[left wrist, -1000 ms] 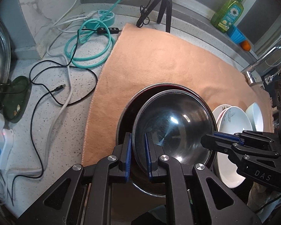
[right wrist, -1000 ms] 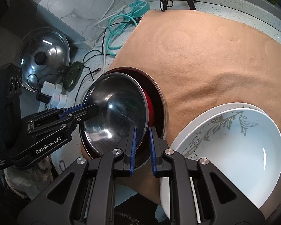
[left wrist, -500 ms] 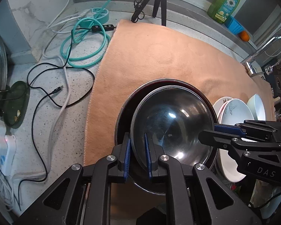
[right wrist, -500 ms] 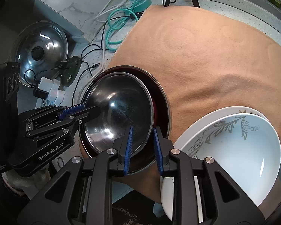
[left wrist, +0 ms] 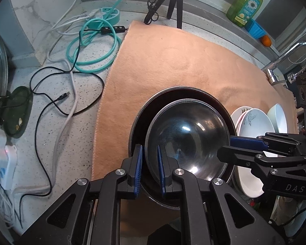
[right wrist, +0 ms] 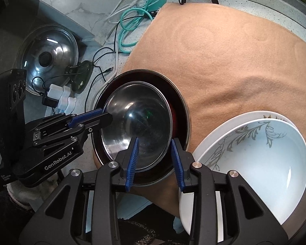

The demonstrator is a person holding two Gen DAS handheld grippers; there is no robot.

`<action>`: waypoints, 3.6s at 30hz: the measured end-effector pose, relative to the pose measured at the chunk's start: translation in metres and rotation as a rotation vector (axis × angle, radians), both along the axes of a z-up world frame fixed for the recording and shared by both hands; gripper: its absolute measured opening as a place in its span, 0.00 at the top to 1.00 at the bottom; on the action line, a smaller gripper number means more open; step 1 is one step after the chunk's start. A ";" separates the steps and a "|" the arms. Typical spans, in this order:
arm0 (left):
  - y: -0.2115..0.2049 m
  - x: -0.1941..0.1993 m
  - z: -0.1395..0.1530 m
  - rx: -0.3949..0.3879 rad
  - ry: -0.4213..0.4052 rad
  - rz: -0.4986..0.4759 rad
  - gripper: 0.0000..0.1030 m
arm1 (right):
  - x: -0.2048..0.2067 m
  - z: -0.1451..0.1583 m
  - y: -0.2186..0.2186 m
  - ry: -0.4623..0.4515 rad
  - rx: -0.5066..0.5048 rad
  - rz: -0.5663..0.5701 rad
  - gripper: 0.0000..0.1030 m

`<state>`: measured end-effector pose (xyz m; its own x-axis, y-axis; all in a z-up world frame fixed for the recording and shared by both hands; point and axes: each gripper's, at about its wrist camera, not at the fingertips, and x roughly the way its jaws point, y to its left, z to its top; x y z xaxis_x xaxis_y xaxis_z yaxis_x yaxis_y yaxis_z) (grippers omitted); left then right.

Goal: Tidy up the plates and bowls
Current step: 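Open both tools off the steel bowls and move them to the light blue bowl, then close both tools on the rim of the light blue bowl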

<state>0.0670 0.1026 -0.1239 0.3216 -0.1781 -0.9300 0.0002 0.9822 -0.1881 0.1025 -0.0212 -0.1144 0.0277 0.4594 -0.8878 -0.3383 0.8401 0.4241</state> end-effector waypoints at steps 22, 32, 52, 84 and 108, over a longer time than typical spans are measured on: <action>-0.010 0.001 0.035 -0.083 -0.090 0.028 0.89 | 0.000 0.032 -0.048 -0.055 0.084 -0.056 0.67; -0.066 0.005 0.040 -0.123 -0.127 -0.044 0.88 | -0.009 0.053 -0.117 -0.140 0.072 -0.141 0.67; -0.211 0.042 0.024 -0.279 -0.089 -0.199 0.88 | -0.002 0.041 -0.301 -0.167 -0.040 -0.423 0.67; -0.285 0.067 -0.016 -0.250 0.037 -0.267 0.88 | -0.002 -0.025 -0.360 -0.015 0.076 -0.518 0.89; -0.229 0.043 0.033 -0.269 -0.078 -0.244 0.88 | -0.011 0.031 -0.316 -0.104 0.107 -0.481 0.89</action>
<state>0.1099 -0.1259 -0.0910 0.3073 -0.4934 -0.8137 0.2527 0.8667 -0.4301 0.0913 -0.3368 -0.0836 0.3442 0.4610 -0.8179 0.0317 0.8650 0.5008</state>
